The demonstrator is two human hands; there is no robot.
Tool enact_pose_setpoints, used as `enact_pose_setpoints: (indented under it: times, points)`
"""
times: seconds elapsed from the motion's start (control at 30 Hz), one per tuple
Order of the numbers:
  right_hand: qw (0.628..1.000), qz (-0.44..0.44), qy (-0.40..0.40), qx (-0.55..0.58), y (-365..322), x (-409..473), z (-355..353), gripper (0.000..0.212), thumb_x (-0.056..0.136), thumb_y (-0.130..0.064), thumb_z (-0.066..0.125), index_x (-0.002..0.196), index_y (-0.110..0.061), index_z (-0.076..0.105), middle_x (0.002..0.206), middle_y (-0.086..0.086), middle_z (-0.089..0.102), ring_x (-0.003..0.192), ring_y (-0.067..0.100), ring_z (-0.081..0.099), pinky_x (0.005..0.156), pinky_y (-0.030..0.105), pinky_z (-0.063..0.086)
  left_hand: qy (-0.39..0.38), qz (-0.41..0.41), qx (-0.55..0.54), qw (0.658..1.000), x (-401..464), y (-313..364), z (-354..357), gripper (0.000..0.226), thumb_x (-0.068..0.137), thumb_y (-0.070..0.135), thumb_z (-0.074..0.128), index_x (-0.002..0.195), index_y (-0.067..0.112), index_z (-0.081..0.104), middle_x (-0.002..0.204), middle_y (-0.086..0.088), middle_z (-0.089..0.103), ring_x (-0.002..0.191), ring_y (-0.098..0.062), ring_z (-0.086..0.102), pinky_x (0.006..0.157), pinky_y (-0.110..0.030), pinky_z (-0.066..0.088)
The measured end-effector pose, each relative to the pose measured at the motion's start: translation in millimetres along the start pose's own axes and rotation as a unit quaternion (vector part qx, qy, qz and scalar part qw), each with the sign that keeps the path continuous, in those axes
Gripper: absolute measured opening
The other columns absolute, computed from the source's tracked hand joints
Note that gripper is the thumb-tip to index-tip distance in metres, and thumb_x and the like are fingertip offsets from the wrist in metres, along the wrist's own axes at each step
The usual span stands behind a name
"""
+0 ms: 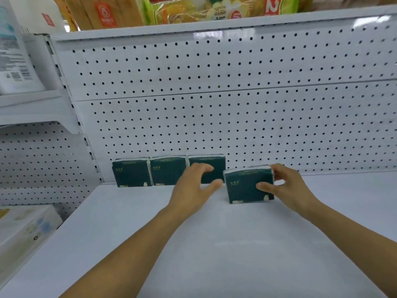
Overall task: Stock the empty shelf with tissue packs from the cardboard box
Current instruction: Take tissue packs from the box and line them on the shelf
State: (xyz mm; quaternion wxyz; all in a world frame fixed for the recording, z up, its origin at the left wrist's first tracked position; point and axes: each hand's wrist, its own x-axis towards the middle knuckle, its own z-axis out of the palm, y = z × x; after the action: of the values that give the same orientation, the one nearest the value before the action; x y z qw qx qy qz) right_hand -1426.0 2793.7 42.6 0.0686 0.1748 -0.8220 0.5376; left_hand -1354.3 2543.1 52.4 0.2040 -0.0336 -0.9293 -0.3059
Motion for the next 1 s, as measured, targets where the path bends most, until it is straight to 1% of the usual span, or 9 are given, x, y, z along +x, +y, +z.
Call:
enact_pose_setpoints:
  times: [0.1, 0.23, 0.37, 0.5, 0.57, 0.73, 0.83, 0.9, 1.0]
  points:
    - [0.996, 0.035, 0.064, -0.060, 21, 23, -8, 0.024, 0.082, -0.023, 0.076, 0.099, -0.016, 0.061, 0.103, 0.003, 0.060, 0.092, 0.016, 0.056, 0.069, 0.025, 0.046, 0.103, 0.123, 0.221, 0.962, 20, -31, 1, 0.054, 0.085, 0.038, 0.072, 0.133, 0.022, 0.054, 0.136, 0.005, 0.053, 0.127, -0.018, 0.047, 0.109, -0.041, 0.035]
    - [0.989, 0.044, 0.090, -0.111, 29, 48, 4, 0.024, 0.083, -0.027, 0.075, 0.095, -0.015, 0.057, 0.102, 0.006, 0.053, 0.083, 0.017, 0.051, 0.069, 0.032, 0.044, 0.072, 0.162, 0.362, 0.915, 45, -56, 5, 0.079, 0.063, 0.037, 0.087, 0.131, 0.020, 0.051, 0.135, -0.003, 0.054, 0.125, -0.025, 0.050, 0.108, -0.048, 0.038]
    - [0.989, 0.040, 0.098, -0.106, 28, 59, 17, 0.033, 0.085, -0.027, 0.073, 0.107, -0.021, 0.049, 0.102, -0.001, 0.059, 0.085, 0.017, 0.055, 0.075, 0.039, 0.051, 0.059, 0.208, 0.391, 0.894, 58, -60, 12, 0.086, 0.058, 0.034, 0.089, 0.133, 0.020, 0.050, 0.131, -0.005, 0.056, 0.115, -0.025, 0.054, 0.103, -0.045, 0.041]
    - [0.984, 0.023, 0.101, -0.146, 24, 62, 25, 0.051, 0.088, -0.029, 0.069, 0.127, -0.025, 0.036, 0.102, -0.009, 0.055, 0.086, 0.017, 0.057, 0.063, 0.030, 0.044, 0.052, 0.223, 0.400, 0.888, 63, -63, 18, 0.084, 0.057, 0.022, 0.090, 0.132, 0.017, 0.055, 0.126, -0.007, 0.060, 0.109, -0.027, 0.059, 0.096, -0.041, 0.048]
    - [0.977, 0.002, 0.109, -0.181, 25, 62, 28, 0.055, 0.088, -0.030, 0.068, 0.131, -0.028, 0.032, 0.104, -0.009, 0.055, 0.085, 0.017, 0.058, 0.065, 0.031, 0.046, 0.057, 0.222, 0.404, 0.886, 64, -63, 20, 0.085, 0.056, 0.014, 0.089, 0.133, 0.017, 0.052, 0.125, -0.006, 0.059, 0.109, -0.027, 0.058, 0.095, -0.040, 0.047]
    - [0.968, -0.025, 0.107, -0.227, 28, 65, 31, 0.044, 0.090, -0.031, 0.064, 0.127, -0.030, 0.039, 0.116, -0.006, 0.056, 0.087, 0.016, 0.056, 0.069, 0.030, 0.045, 0.056, 0.216, 0.406, 0.886, 66, -63, 20, 0.086, 0.057, 0.008, 0.087, 0.132, 0.018, 0.046, 0.123, -0.005, 0.059, 0.108, -0.026, 0.057, 0.093, -0.038, 0.046]
    - [0.956, -0.025, 0.095, -0.275, 23, 62, 29, 0.044, 0.091, -0.035, 0.061, 0.130, -0.029, 0.040, 0.121, -0.002, 0.054, 0.092, 0.018, 0.056, 0.070, 0.033, 0.048, 0.050, 0.215, 0.410, 0.885, 66, -60, 18, 0.079, 0.058, 0.017, 0.086, 0.130, 0.018, 0.054, 0.122, -0.005, 0.060, 0.106, -0.026, 0.059, 0.092, -0.039, 0.047]
    - [0.941, -0.020, 0.090, -0.326, 16, 58, 25, 0.054, 0.091, -0.040, 0.061, 0.138, -0.027, 0.037, 0.126, 0.002, 0.050, 0.103, 0.022, 0.055, 0.074, 0.036, 0.049, 0.033, 0.200, 0.416, 0.886, 64, -56, 14, 0.078, 0.061, 0.029, 0.085, 0.132, 0.019, 0.054, 0.126, -0.005, 0.059, 0.111, -0.026, 0.058, 0.096, -0.041, 0.046]
    - [0.908, -0.050, 0.099, -0.404, 1, 45, 19, 0.073, 0.088, -0.041, 0.064, 0.148, -0.022, 0.026, 0.145, 0.009, 0.036, 0.128, 0.029, 0.040, 0.094, 0.044, 0.042, 0.001, 0.145, 0.422, 0.895, 52, -41, 2, 0.078, 0.083, 0.048, 0.067, 0.150, 0.027, 0.033, 0.152, -0.004, 0.039, 0.139, -0.025, 0.037, 0.116, -0.049, 0.026]
